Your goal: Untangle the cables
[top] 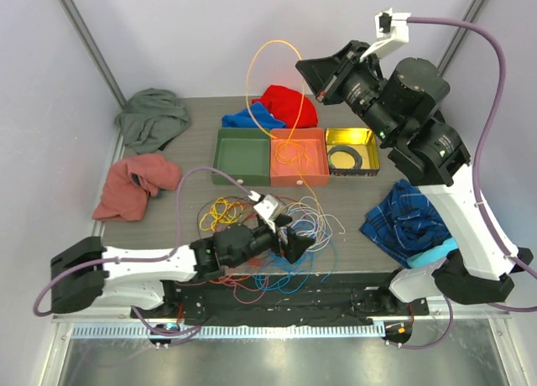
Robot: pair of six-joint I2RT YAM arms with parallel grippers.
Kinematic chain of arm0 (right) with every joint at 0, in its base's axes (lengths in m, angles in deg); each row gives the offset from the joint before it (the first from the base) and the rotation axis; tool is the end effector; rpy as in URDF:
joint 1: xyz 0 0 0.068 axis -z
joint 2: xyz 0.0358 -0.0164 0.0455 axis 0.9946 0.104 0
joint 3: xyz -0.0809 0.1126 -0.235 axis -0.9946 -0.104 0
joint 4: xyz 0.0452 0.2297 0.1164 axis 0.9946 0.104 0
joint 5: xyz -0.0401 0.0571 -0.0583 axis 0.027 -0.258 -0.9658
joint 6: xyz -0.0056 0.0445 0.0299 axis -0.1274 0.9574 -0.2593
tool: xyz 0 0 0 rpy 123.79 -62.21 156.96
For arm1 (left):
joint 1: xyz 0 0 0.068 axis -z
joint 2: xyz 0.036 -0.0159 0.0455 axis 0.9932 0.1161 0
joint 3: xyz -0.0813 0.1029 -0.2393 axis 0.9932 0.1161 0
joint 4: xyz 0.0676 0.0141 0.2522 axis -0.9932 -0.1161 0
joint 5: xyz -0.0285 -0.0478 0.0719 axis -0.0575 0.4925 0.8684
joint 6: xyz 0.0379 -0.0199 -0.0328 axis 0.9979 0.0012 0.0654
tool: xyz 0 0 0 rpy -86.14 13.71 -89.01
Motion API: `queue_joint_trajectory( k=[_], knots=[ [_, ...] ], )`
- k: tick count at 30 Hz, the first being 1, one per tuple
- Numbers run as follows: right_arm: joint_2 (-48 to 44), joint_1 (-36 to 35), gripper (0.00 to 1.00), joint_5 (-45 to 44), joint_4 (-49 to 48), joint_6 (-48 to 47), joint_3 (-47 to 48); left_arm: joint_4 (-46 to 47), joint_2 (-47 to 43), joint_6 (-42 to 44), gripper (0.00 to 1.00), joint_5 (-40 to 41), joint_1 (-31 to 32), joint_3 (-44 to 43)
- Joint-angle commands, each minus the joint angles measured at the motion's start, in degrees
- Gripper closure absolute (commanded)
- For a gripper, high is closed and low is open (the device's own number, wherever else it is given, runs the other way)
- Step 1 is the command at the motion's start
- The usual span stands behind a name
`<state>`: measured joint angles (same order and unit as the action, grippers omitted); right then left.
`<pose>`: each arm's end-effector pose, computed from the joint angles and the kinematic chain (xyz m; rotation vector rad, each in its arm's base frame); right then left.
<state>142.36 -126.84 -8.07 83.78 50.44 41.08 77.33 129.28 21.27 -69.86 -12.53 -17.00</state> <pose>0.1780 0.1569 0.5887 -0.0634 1.4563 0.8802 0.0894 -0.2331 0.2517 0.5178 1.7017 -1.0733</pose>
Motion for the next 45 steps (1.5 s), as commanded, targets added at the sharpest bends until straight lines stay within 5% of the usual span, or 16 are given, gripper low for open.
queue_joint_trajectory(
  k=[1, 13, 15, 19, 24, 30, 32, 33, 34, 40, 44, 45],
  knots=[
    [-1.6, -0.4, 0.99, 1.5, -1.4, 0.8, -1.6, 18.2, 8.5, 4.1, 0.00, 7.1, 0.0, -2.3],
    [-4.9, -0.3, 0.99, 3.2, -1.7, 1.4, -6.8, 33.1, 29.1, 1.3, 0.01, 10.4, -0.1, -8.8],
    [-5.4, -0.3, 0.99, 3.3, -1.5, 1.3, -6.8, 34.0, 31.2, 0.4, 0.09, 11.2, -0.7, -9.3],
    [-6.5, -0.4, 0.99, 3.2, -1.0, 1.0, -6.8, 34.2, 32.1, -1.9, 0.43, 11.9, -1.8, -9.0],
    [-7.9, -0.3, 0.99, 4.0, -1.9, 2.1, -8.3, 34.2, 32.8, -2.5, 0.67, 11.9, -2.6, -9.4],
    [-8.6, -0.4, 0.99, 4.8, -2.1, 3.3, -8.7, 34.3, 34.7, -4.3, 0.45, 9.3, -2.7, -11.4],
    [-8.7, -0.3, 0.99, 4.9, -1.9, 3.4, -8.8, 34.3, 34.9, -4.3, 0.64, 8.7, -2.7, -11.7],
    [-8.9, -0.4, 0.99, 4.8, -1.8, 3.4, -8.9, 34.2, 35.1, -4.5, 0.83, 9.0, -2.7, -11.7],
    [-9.2, -0.4, 0.99, 4.4, -1.7, 3.4, -9.2, 32.6, 34.3, -4.8, 1.00, 9.6, -2.7, -11.7],
    [-13.7, -0.4, 0.98, 0.7, -1.4, 1.2, -13.6, 15.5, 16.2, -3.0, 1.00, 15.6, -3.2, -9.2],
    [-18.9, -0.3, 0.52, -3.5, -1.6, 0.2, -20.2, -22.9, 1.1, -2.9, 1.00, 16.4, -6.4, -20.8],
    [-20.2, -0.3, 0.47, -4.5, -2.0, 0.2, -21.8, -27.4, -1.4, -2.4, 1.00, 15.7, -7.1, -23.3]
  ],
)
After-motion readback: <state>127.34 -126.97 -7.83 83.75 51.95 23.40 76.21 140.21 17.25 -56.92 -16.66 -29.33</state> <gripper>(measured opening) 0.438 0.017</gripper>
